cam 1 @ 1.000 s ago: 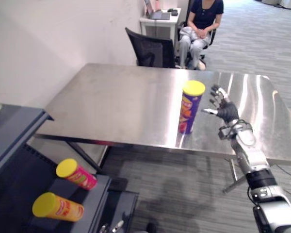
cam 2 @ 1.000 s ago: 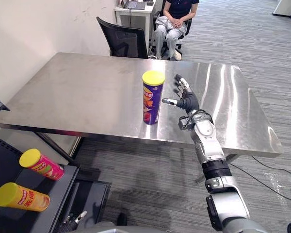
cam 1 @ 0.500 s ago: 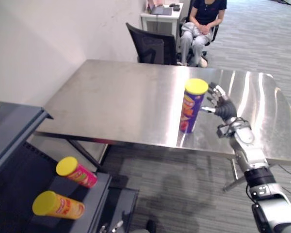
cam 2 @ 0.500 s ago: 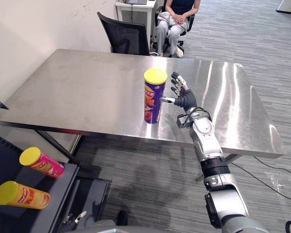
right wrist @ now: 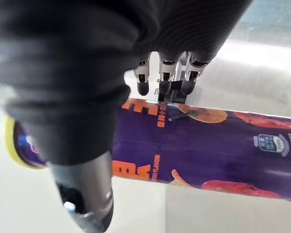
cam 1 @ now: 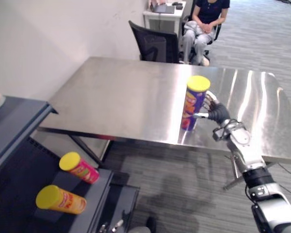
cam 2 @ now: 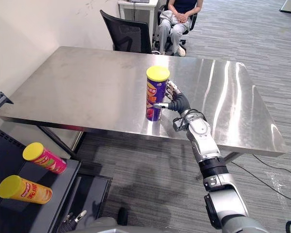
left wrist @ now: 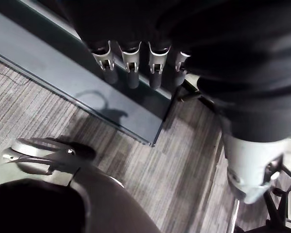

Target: Put the gum and the chips on the shelf.

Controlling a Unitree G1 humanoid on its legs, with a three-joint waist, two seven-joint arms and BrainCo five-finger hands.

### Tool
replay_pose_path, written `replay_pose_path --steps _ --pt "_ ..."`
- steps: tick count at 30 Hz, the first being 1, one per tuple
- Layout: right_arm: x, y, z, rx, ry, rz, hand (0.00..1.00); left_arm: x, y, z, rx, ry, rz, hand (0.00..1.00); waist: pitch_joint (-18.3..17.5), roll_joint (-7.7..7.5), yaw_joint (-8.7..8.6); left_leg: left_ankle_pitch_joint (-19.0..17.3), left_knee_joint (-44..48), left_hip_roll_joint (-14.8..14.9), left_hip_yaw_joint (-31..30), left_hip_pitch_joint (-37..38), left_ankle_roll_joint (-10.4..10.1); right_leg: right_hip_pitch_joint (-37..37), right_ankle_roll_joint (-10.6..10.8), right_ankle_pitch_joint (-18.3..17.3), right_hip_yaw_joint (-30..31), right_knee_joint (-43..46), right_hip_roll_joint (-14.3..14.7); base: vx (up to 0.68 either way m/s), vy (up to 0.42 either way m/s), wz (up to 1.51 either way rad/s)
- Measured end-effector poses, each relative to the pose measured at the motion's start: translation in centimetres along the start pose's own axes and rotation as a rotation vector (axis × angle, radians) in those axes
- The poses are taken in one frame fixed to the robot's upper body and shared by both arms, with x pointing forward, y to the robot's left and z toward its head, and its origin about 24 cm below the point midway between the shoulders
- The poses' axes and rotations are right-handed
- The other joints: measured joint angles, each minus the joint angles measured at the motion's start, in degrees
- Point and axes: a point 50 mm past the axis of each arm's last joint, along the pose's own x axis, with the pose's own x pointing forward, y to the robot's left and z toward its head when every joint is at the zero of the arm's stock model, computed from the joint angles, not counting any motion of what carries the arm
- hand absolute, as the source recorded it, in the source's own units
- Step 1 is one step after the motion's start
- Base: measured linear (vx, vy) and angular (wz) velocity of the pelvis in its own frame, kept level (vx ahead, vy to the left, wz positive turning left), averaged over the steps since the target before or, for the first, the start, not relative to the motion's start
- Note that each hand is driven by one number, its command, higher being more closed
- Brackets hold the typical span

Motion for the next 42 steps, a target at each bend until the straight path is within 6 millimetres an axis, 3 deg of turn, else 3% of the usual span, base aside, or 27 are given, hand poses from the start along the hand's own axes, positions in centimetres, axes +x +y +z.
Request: replay_pose_path --steps 6,11,12,29,34,38,42 --pt "-0.2 -0.3 -1.7 -0.010 0.082 -0.021 0.00 0.0 0.0 0.0 0.000 0.001 -0.001 0.00 0.12 0.09 1.49 0.00 0.62 -0.10 -1.31 -0.08 -0.01 0.98 0.06 -0.05 -1.40 -0.01 0.01 0.01 -0.006 0.11" --pt "0.5 -0.9 -1.8 -0.011 0.100 -0.065 0.00 0.0 -0.3 -0.1 0.009 0.003 -0.013 0.00 1.06 0.85 2.04 0.04 1.53 -0.24 -1.95 -0.87 0.04 0.78 0.08 -0.08 -2.10 0.67 -0.28 -0.03 0.007 0.07" --pt "0.6 -1.1 -1.9 -0.011 0.111 -0.073 1.00 0.0 -0.4 -0.1 0.011 0.002 -0.015 0.00 1.18 0.95 2.34 0.05 1.62 -0.27 -1.99 -0.89 0.05 0.77 0.09 -0.09 -2.13 0.78 -0.36 -0.03 0.013 0.05" --pt "2.7 -1.6 0.5 -0.040 0.052 -0.140 1.00 0.2 -0.7 0.5 0.048 -0.017 -0.033 0.00 2.78 1.11 4.13 -0.19 3.21 0.59 -2.77 -2.04 -0.26 0.89 -0.42 -0.40 -3.00 0.87 0.19 0.00 -0.004 0.03" --pt "3.1 -0.7 3.6 -0.064 -0.084 -0.120 1.00 0.2 -0.6 0.5 0.066 -0.018 -0.033 0.00 2.78 1.05 4.07 -0.52 3.27 1.84 -1.00 -1.98 -0.73 -0.16 -0.69 -0.51 -0.77 0.90 1.15 0.00 -0.032 -0.19" --pt "2.6 -0.2 6.2 -0.069 -0.217 -0.106 1.00 0.1 -0.4 0.3 0.068 -0.013 -0.028 0.00 2.60 0.75 2.95 -0.75 3.22 2.67 0.34 -1.70 -1.10 -0.59 -0.91 -0.63 0.47 0.89 1.81 0.01 -0.032 -0.16" --pt "1.0 0.0 6.8 -0.045 -0.275 -0.100 1.00 0.1 -0.2 0.3 0.072 -0.012 -0.020 0.00 2.13 0.02 2.59 -0.79 2.39 3.20 1.94 -0.89 -1.18 -1.06 -0.93 -0.61 2.36 0.89 2.20 0.03 -0.023 -0.24"
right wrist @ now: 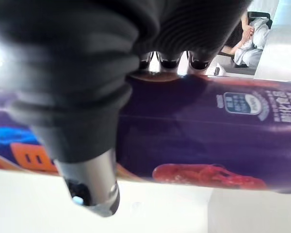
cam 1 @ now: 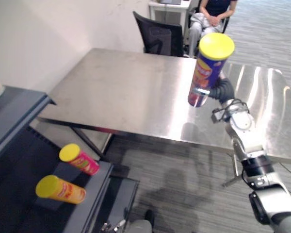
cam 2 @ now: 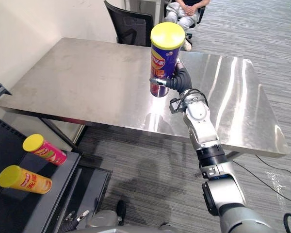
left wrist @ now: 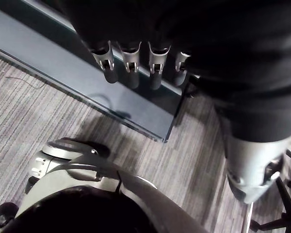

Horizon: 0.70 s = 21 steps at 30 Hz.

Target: Put the gum and the chips on the shelf.

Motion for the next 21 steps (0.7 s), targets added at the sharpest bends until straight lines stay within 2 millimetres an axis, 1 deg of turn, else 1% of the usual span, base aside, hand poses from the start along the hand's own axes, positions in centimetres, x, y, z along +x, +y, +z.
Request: replay_pose_path --steps 2,3,4,5,7,8,10,11,14,17,19,21 --pt "-1.4 -0.4 -0.2 0.021 0.002 -0.007 1.00 0.0 0.1 -0.2 0.002 0.006 0.006 0.00 -0.91 -0.69 -0.53 -0.03 -0.46 0.03 0.41 0.25 -0.03 -0.07 -0.01 -0.01 0.50 -0.06 0.09 0.03 -0.010 -0.14" --pt "-1.7 -0.5 -0.2 0.030 -0.001 -0.009 1.00 0.0 0.2 -0.2 0.002 0.007 0.007 0.00 -1.03 -0.87 -0.89 -0.02 -0.59 0.04 0.48 0.30 -0.04 -0.10 -0.01 -0.01 0.55 -0.06 0.13 0.02 -0.007 -0.09" --pt "-2.2 -0.6 -0.2 0.047 -0.004 -0.011 1.00 -0.1 0.3 -0.3 0.002 0.012 0.012 0.00 -1.24 -1.19 -1.55 -0.01 -0.79 0.07 0.86 0.51 -0.04 -0.16 -0.01 0.00 0.81 -0.06 0.19 0.01 -0.003 -0.11" --pt "-2.5 -0.7 -0.1 0.052 -0.005 -0.013 1.00 -0.1 0.4 -0.4 -0.001 0.014 0.016 0.00 -1.30 -1.28 -1.58 -0.02 -0.94 0.12 1.39 0.81 -0.05 -0.21 -0.01 0.00 1.19 -0.04 0.23 0.01 -0.001 -0.22" --pt "-4.2 -1.0 -0.1 0.088 -0.010 -0.021 1.00 -0.1 0.6 -0.5 -0.009 0.018 0.028 0.00 -1.98 -1.71 -1.84 -0.10 -1.28 0.10 1.98 1.13 -0.12 -0.70 -0.01 0.00 2.12 0.02 0.25 0.01 0.007 -0.20" --pt "-4.6 -1.0 -0.1 0.089 -0.009 -0.021 1.00 -0.1 0.7 -0.5 -0.009 0.018 0.030 0.00 -2.10 -1.85 -2.01 -0.10 -1.35 0.12 2.14 1.13 -0.12 -0.84 -0.01 0.00 2.32 0.06 0.26 0.01 0.010 -0.13" --pt "-5.8 -1.0 -0.4 0.114 0.004 -0.015 1.00 -0.3 1.0 -0.8 -0.015 0.024 0.042 0.00 -2.40 -2.30 -3.12 -0.09 -1.54 0.27 3.04 1.29 -0.13 -1.05 -0.03 0.01 3.09 0.19 0.29 0.01 0.008 -0.15" --pt "-6.2 -1.1 -0.4 0.116 0.008 -0.021 1.00 -0.3 1.0 -0.8 -0.015 0.025 0.043 0.00 -2.43 -2.33 -3.34 -0.10 -1.61 0.26 3.10 1.40 -0.13 -1.07 -0.03 0.01 3.22 0.25 0.29 0.00 0.004 -0.11" --pt "-8.6 -2.2 -1.2 0.134 0.053 -0.079 1.00 -0.3 1.0 -1.1 -0.015 0.033 0.048 0.00 -3.07 -2.29 -3.57 -0.10 -2.13 0.23 3.32 1.85 -0.13 -1.13 -0.07 -0.03 3.60 0.38 0.28 0.00 0.005 -0.07" --pt "-10.2 -2.8 -1.6 0.133 0.081 -0.104 1.00 -0.4 1.1 -1.4 -0.016 0.041 0.057 0.00 -3.59 -2.09 -4.48 -0.10 -2.26 0.25 3.55 1.86 -0.14 -1.67 -0.25 -0.15 3.97 0.79 0.28 0.00 0.004 -0.05" --pt "-10.6 -2.8 -1.5 0.129 0.075 -0.107 1.00 -0.5 1.2 -1.6 -0.015 0.045 0.060 0.00 -3.61 -2.06 -4.86 -0.11 -2.28 0.46 4.49 1.92 -0.16 -1.94 -0.27 -0.15 4.75 0.99 0.29 0.00 0.011 -0.17" --pt "-11.3 -3.0 -1.5 0.122 0.076 -0.125 1.00 -0.5 1.2 -1.6 -0.015 0.043 0.061 0.00 -3.67 -2.14 -5.59 -0.16 -2.24 0.53 4.57 1.99 -0.23 -2.00 -0.29 -0.16 5.05 1.11 0.29 0.00 0.007 -0.09"
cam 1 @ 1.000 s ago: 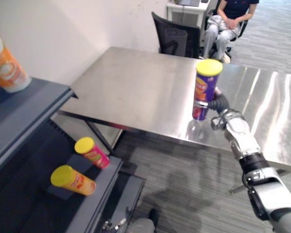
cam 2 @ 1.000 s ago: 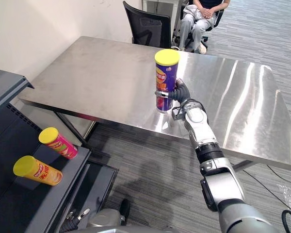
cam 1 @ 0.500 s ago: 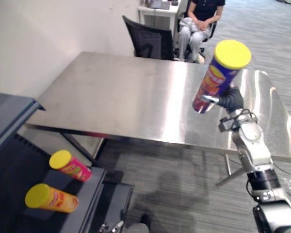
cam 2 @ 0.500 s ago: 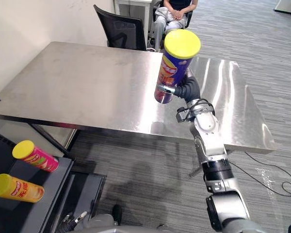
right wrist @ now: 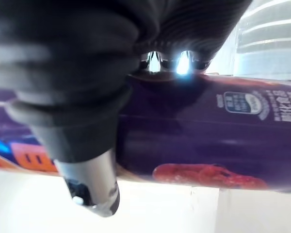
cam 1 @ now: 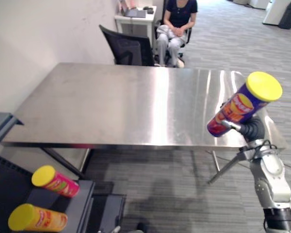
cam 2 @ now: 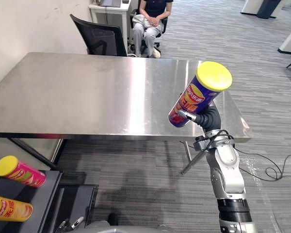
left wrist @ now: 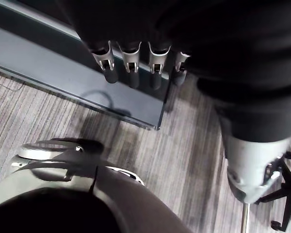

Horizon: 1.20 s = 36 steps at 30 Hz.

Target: Put the gum and the chips on the shelf.

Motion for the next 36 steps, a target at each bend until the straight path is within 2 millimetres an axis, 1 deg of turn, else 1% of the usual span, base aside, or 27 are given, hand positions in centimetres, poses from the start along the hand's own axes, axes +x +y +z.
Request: replay_pose_path --steps 2,6,8,10,12,14,15,19,20,22,26,27,29,30,31,32,33,34,35,36 --pt "-0.8 -0.4 0.2 -0.010 -0.002 -0.022 1.00 0.0 0.0 -0.1 0.000 0.002 0.001 0.00 0.00 0.02 -0.64 -0.03 0.07 0.00 0.14 -0.08 -0.04 -0.66 -0.27 -0.19 0.15 0.61 -0.01 -0.01 0.002 -0.03" --pt "-1.8 -0.9 -0.1 -0.019 0.012 -0.056 1.00 0.1 0.0 0.1 0.001 -0.002 0.000 0.00 0.01 0.05 -0.88 -0.94 1.98 0.26 0.40 -0.99 -0.35 -1.59 -0.91 -0.67 0.70 2.29 -0.04 -0.02 0.005 -0.05" --pt "-1.8 -1.0 -0.1 -0.019 0.001 -0.069 1.00 0.3 -0.2 0.6 -0.006 -0.014 -0.001 0.00 0.40 0.39 -0.99 -3.45 8.07 1.04 0.26 -4.31 -0.22 -2.92 -1.17 -1.50 0.83 4.51 -0.16 -0.05 -0.001 0.02" --pt "-1.8 -1.0 0.0 -0.020 -0.006 -0.073 1.00 0.5 -0.4 1.1 -0.009 -0.026 0.000 0.00 1.35 0.89 -0.89 -5.55 12.93 1.87 -0.15 -6.11 -0.28 -3.12 -1.39 -2.62 0.64 6.76 -0.17 -0.06 -0.008 0.10" --pt "-1.8 -0.9 0.0 -0.018 -0.012 -0.078 1.00 0.5 -0.5 1.2 -0.021 -0.030 0.002 0.00 2.07 1.36 -0.71 -7.01 16.37 2.56 -0.51 -7.65 -0.38 -4.02 -1.61 -3.97 0.44 9.42 -0.23 -0.12 -0.023 0.14" --pt "-1.9 -0.7 0.0 -0.007 -0.018 -0.090 1.00 0.5 -0.5 1.2 -0.024 -0.030 0.009 0.00 2.98 1.75 -0.80 -8.13 18.95 3.01 -1.63 -9.19 -0.82 -4.87 -2.15 -5.72 -0.19 11.62 -0.34 -0.14 -0.036 0.20" --pt "-1.9 -0.6 -0.1 -0.004 -0.019 -0.093 1.00 0.5 -0.5 1.1 -0.028 -0.026 0.010 0.00 3.36 1.96 -0.68 -8.62 20.20 3.50 -1.72 -10.09 -1.38 -5.54 -2.47 -6.26 -0.30 12.82 -0.17 -0.12 -0.048 0.09" --pt "-1.8 -0.2 0.0 0.001 -0.025 -0.078 1.00 0.3 -0.7 0.5 -0.047 -0.008 0.017 0.00 5.07 2.80 -0.41 -9.03 22.89 4.89 -3.23 -11.51 -1.82 -6.16 -3.59 -7.13 -0.90 15.18 0.48 -0.08 -0.054 0.08" --pt "-1.7 0.0 -0.1 0.005 -0.026 -0.069 1.00 0.3 -0.7 0.2 -0.073 0.008 0.022 0.00 5.24 3.16 -0.26 -9.27 23.83 5.52 -3.32 -12.03 -2.09 -6.48 -3.91 -7.35 -0.94 15.78 1.11 -0.07 -0.063 -0.02" --pt "-1.6 0.6 -0.2 0.019 -0.029 -0.045 1.00 0.2 -0.5 -0.2 -0.084 0.027 0.033 0.00 5.47 3.37 0.17 -9.23 24.53 6.55 -3.26 -12.40 -2.28 -6.87 -4.36 -7.63 -0.58 16.28 1.92 -0.05 -0.085 -0.10" --pt "-1.4 1.1 -0.2 0.025 -0.042 0.010 1.00 0.2 0.2 -0.3 -0.163 0.028 0.079 0.00 5.71 3.67 1.13 -9.06 25.10 8.09 -3.43 -12.88 -3.09 -6.93 -5.20 -8.59 -0.58 16.79 3.54 -0.03 -0.092 -0.06" --pt "-1.1 1.4 -0.1 0.029 -0.050 0.034 1.00 0.1 0.4 -0.3 -0.179 0.025 0.091 0.00 5.73 3.73 1.36 -8.94 24.96 8.54 -3.48 -12.87 -3.07 -6.93 -5.49 -8.77 -0.68 16.80 4.09 0.00 -0.101 0.02" --pt "-0.8 2.0 0.0 0.041 -0.063 0.070 1.00 0.1 0.5 -0.3 -0.214 0.024 0.102 0.00 5.66 3.70 1.45 -8.09 23.77 8.76 -3.40 -12.79 -2.23 -6.84 -5.89 -9.00 -1.50 16.73 4.38 0.01 -0.098 0.16" --pt "-0.6 2.1 0.2 0.041 -0.074 0.090 1.00 0.1 0.5 -0.2 -0.224 0.016 0.106 0.00 5.63 3.69 1.46 -7.56 22.50 9.12 -2.22 -12.82 -0.43 -6.67 -5.87 -8.91 -2.67 16.26 4.35 0.02 -0.078 0.40" --pt "-0.5 2.2 0.3 0.039 -0.079 0.097 1.00 0.2 0.5 0.0 -0.226 0.008 0.107 0.00 5.48 3.83 1.50 -7.70 21.27 10.38 0.92 -12.69 1.44 -6.06 -6.49 -7.93 -4.68 14.82 4.61 0.04 -0.166 0.87" --pt "-0.4 2.0 0.6 0.030 -0.089 0.098 1.00 0.3 0.4 0.5 -0.228 -0.005 0.103 0.00 5.11 3.92 1.04 -7.43 19.03 12.30 6.14 -12.06 2.35 -4.45 -7.49 -5.89 -8.15 10.76 4.27 0.04 -0.117 1.16" --pt "-0.3 1.8 0.9 0.018 -0.103 0.095 1.00 0.5 0.2 1.0 -0.231 -0.019 0.095 0.00 4.99 3.82 0.68 -8.13 20.59 14.25 11.15 -12.47 2.99 -3.48 -7.61 -5.06 -11.22 8.50 3.92 0.04 -0.117 1.40" --pt "0.0 1.6 1.2 0.006 -0.113 0.089 1.00 0.6 -0.1 1.2 -0.234 -0.026 0.088 0.00 4.82 4.11 0.66 -8.53 26.00 16.87 15.93 -13.63 3.19 -3.15 -7.65 -4.91 -13.68 8.18 3.28 0.05 -0.028 1.44" --pt "0.1 1.2 1.6 -0.007 -0.122 0.084 1.00 0.5 -0.5 1.0 -0.241 -0.018 0.079 0.00 4.16 5.23 0.72 -8.24 33.05 19.81 20.87 -13.90 3.65 -2.40 -7.66 -4.92 -17.38 8.15 2.95 0.05 -0.036 1.26" --pt "0.2 1.0 1.7 -0.018 -0.124 0.082 1.00 0.4 -0.8 0.7 -0.245 -0.010 0.074 0.00 3.53 6.25 0.84 -7.08 36.05 21.29 22.88 -13.56 4.95 -1.92 -7.64 -4.93 -19.38 8.61 2.91 0.09 0.000 1.50"
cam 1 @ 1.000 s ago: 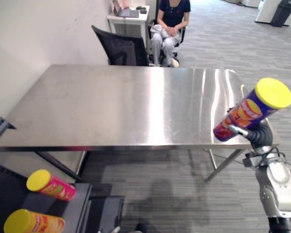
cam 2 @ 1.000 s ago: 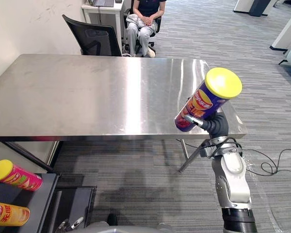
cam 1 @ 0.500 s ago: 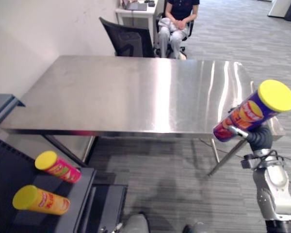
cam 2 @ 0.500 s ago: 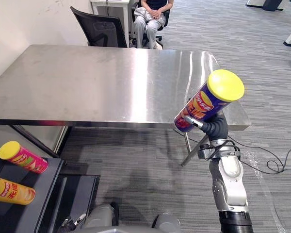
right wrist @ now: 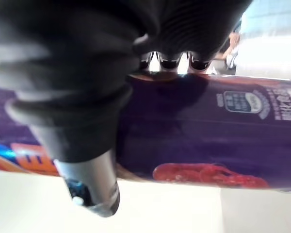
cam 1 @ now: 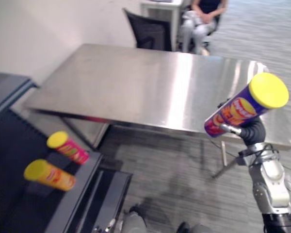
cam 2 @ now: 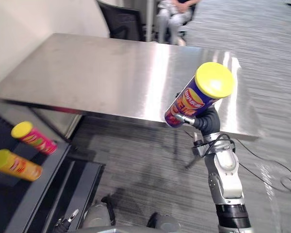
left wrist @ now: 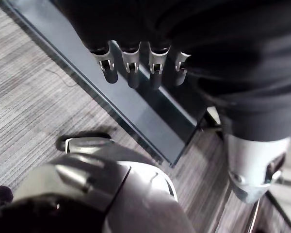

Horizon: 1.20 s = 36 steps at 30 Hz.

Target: Put the gum and the chips on the shelf.

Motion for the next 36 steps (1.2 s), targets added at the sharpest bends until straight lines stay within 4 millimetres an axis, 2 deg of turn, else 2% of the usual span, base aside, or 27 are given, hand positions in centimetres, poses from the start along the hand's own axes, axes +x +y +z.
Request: replay_pose_path --steps 1,2,3,4,5,6,7,8,9,10,11,12,13,16,17,19,22,23,25,26,27,28,29,31,36 --pt "0.2 -0.4 0.4 -0.018 -0.010 -0.006 1.00 -0.2 -0.3 -0.4 -0.004 0.008 -0.008 0.00 -0.79 1.39 -0.07 1.75 0.08 -0.23 3.49 -0.60 0.59 0.02 0.58 -0.64 -3.02 1.71 -0.47 0.05 0.014 1.70" --pt "0.4 -0.6 0.5 -0.028 -0.012 -0.010 1.00 -0.3 -0.5 -0.4 0.006 0.004 -0.020 0.00 -1.26 0.21 -0.35 5.73 -5.06 -3.91 4.40 -0.59 1.28 0.01 0.56 -1.20 -4.08 0.36 -2.27 0.02 0.022 1.81" --pt "0.4 -0.6 0.5 -0.029 -0.009 -0.011 1.00 -0.2 0.0 -0.3 0.013 0.002 -0.010 0.00 -2.30 -0.88 -0.70 7.81 -11.09 -7.60 3.35 -0.01 0.72 0.17 0.70 -0.92 -4.50 -2.58 -3.23 -0.03 0.044 1.68" --pt "0.8 -0.7 0.5 -0.029 -0.018 -0.008 1.00 -0.3 0.3 -0.6 0.002 0.013 0.007 0.00 -3.28 -0.92 -0.21 5.75 -12.38 -9.44 4.93 1.32 0.66 1.14 1.95 1.65 -8.54 -5.73 -3.49 -0.02 0.029 0.94" --pt "0.9 -0.7 0.5 -0.028 -0.019 -0.009 1.00 -0.3 0.4 -0.6 0.000 0.014 0.010 0.00 -3.24 -0.89 -0.11 5.10 -11.50 -9.18 5.48 1.48 0.65 1.16 1.95 1.64 -8.75 -5.71 -3.50 0.02 0.006 1.03" --pt "1.1 -0.8 0.2 -0.015 -0.005 -0.032 1.00 -0.6 1.2 -1.7 -0.004 0.055 0.038 0.00 -3.25 -0.61 0.80 1.94 -4.78 -5.98 9.05 4.74 -0.12 2.13 1.90 1.63 -11.36 -3.72 -4.17 0.02 0.005 0.99" --pt "1.0 -1.1 0.2 -0.014 0.000 -0.043 1.00 -0.9 1.4 -2.5 -0.004 0.079 0.044 0.00 -3.70 0.10 0.58 2.85 -5.85 -6.34 10.35 5.19 -0.80 2.54 1.89 1.60 -14.05 -2.18 -5.24 0.01 0.052 1.12" --pt "1.0 -1.2 0.2 -0.013 0.001 -0.049 1.00 -1.1 1.6 -2.7 -0.002 0.087 0.045 0.00 -4.21 0.50 0.42 3.85 -7.22 -7.44 10.98 5.24 -0.88 2.62 1.91 1.58 -14.87 -1.96 -5.83 -0.03 0.100 1.04" --pt "0.9 -1.2 0.1 -0.006 0.004 -0.051 1.00 -1.3 2.1 -3.4 -0.001 0.112 0.060 0.00 -4.98 -1.00 0.18 6.64 -13.09 -11.56 9.88 5.51 -1.96 2.81 1.96 1.58 -17.01 -2.84 -7.54 -0.09 0.122 0.96" --pt "0.9 -1.2 0.2 -0.007 0.002 -0.055 1.00 -1.4 2.3 -3.9 0.000 0.133 0.068 0.00 -5.84 -2.15 -0.21 7.06 -17.72 -14.78 9.07 5.75 -1.35 2.00 2.46 1.91 -19.47 -3.94 -8.78 -0.08 0.095 0.93" --pt "0.8 -1.4 0.2 -0.006 0.002 -0.063 1.00 -1.4 2.3 -4.0 0.002 0.141 0.068 0.00 -5.84 -1.88 -0.08 5.13 -16.07 -14.17 9.54 5.86 -1.30 1.89 2.58 1.98 -20.46 -3.48 -8.94 -0.07 0.084 0.81" --pt "0.4 -1.4 -0.2 0.001 0.017 -0.087 1.00 -1.5 2.4 -4.3 0.008 0.154 0.070 0.00 -5.94 -1.10 -0.16 3.52 -16.02 -12.84 10.19 7.06 -2.70 1.94 2.54 1.95 -22.01 -1.51 -9.37 -0.03 0.134 0.77" --pt "0.1 -1.7 -0.3 0.000 0.033 -0.115 1.00 -1.6 2.1 -4.5 0.009 0.159 0.064 0.00 -6.14 -0.05 -0.64 3.48 -21.05 -14.21 8.56 7.66 -4.08 1.27 2.35 1.84 -23.78 1.79 -10.42 -0.05 0.190 0.93" --pt "-0.5 -2.0 -0.8 -0.005 0.056 -0.186 1.00 -1.5 2.1 -4.1 0.048 0.126 0.052 0.00 -6.93 0.69 -1.92 3.58 -30.54 -18.27 7.63 7.92 -3.95 -1.06 1.35 0.77 -26.77 8.99 -14.07 -0.08 0.236 0.85" --pt "-1.0 -2.0 -1.2 -0.012 0.076 -0.217 1.00 -1.3 2.2 -3.8 0.068 0.109 0.048 0.00 -6.46 -0.40 -2.08 4.34 -33.25 -20.19 6.60 8.31 -2.83 -1.17 1.26 0.24 -27.70 12.18 -16.28 -0.09 0.155 0.68" --pt "-1.6 -1.9 -1.7 -0.025 0.105 -0.245 1.00 -1.4 2.3 -3.8 0.099 0.105 0.036 0.00 -6.49 -1.57 -1.90 5.16 -36.04 -22.46 4.67 8.79 -1.60 -1.16 1.13 0.18 -27.86 14.99 -18.40 -0.11 0.161 0.65" --pt "-1.7 -2.0 -1.8 -0.028 0.107 -0.276 1.00 -1.3 2.0 -3.6 0.136 0.095 0.013 0.00 -6.22 -2.15 -1.54 4.62 -38.76 -25.41 2.66 9.34 -0.32 -1.05 1.24 0.35 -27.04 17.97 -21.74 -0.10 0.158 0.38" --pt "-1.7 -2.1 -1.8 -0.030 0.107 -0.282 1.00 -1.3 2.1 -3.6 0.149 0.093 0.013 0.00 -6.00 -1.98 -1.52 3.90 -38.76 -25.74 2.61 9.21 0.46 -1.07 1.12 1.30 -26.10 18.16 -22.14 -0.09 0.116 0.19" --pt "-1.7 -2.3 -1.6 -0.036 0.102 -0.291 1.00 -1.2 2.1 -3.3 0.158 0.081 0.009 0.00 -5.47 -1.49 -1.52 2.74 -38.36 -25.40 3.57 9.08 0.22 -1.43 0.97 3.50 -24.44 17.73 -21.78 -0.06 0.106 0.11" --pt "-1.7 -2.5 -1.5 -0.060 0.099 -0.296 1.00 -1.0 1.8 -2.9 0.163 0.070 0.000 0.00 -5.15 -1.51 -1.70 -0.65 -36.56 -24.55 6.33 8.45 -1.77 -2.01 1.07 5.19 -23.08 16.14 -21.17 -0.01 0.094 0.09" --pt "-1.8 -2.4 -1.5 -0.064 0.098 -0.300 1.00 -0.8 1.8 -2.7 0.164 0.067 -0.001 0.00 -4.84 -2.91 -1.75 -2.37 -34.03 -24.05 9.83 8.67 -1.65 -2.72 1.07 5.50 -22.48 14.92 -22.28 0.09 0.024 0.11" --pt "-1.7 -2.4 -0.9 -0.080 0.075 -0.290 1.00 -0.6 1.8 -2.1 0.166 0.041 -0.001 0.00 -3.90 -2.06 -1.87 -4.73 -24.92 -19.32 14.96 7.07 -0.01 -3.26 1.73 3.83 -20.14 16.99 -22.42 0.11 0.000 0.18" --pt "-1.7 -2.4 -0.8 -0.086 0.071 -0.284 1.00 -0.5 1.5 -1.8 0.155 0.033 -0.004 0.00 -3.52 -2.37 -2.56 -5.97 -23.02 -19.36 13.90 6.44 0.27 -3.91 1.80 3.05 -18.07 17.48 -22.87 0.10 0.004 0.20" --pt "-1.7 -2.4 -0.8 -0.086 0.071 -0.275 1.00 -0.5 1.2 -1.7 0.148 0.020 -0.011 0.00 -3.12 -1.71 -3.21 -6.02 -23.16 -19.38 13.32 6.37 0.35 -4.52 1.30 2.74 -16.94 17.71 -21.79 0.02 0.077 0.18" --pt "-1.3 -2.0 -0.8 -0.081 0.063 -0.234 1.00 -0.5 1.1 -1.8 0.138 0.025 -0.010 0.00 -2.87 -1.59 -2.53 -5.95 -23.33 -19.47 13.34 5.76 0.39 -6.03 0.69 2.49 -16.84 18.20 -20.92 0.00 0.028 0.02"
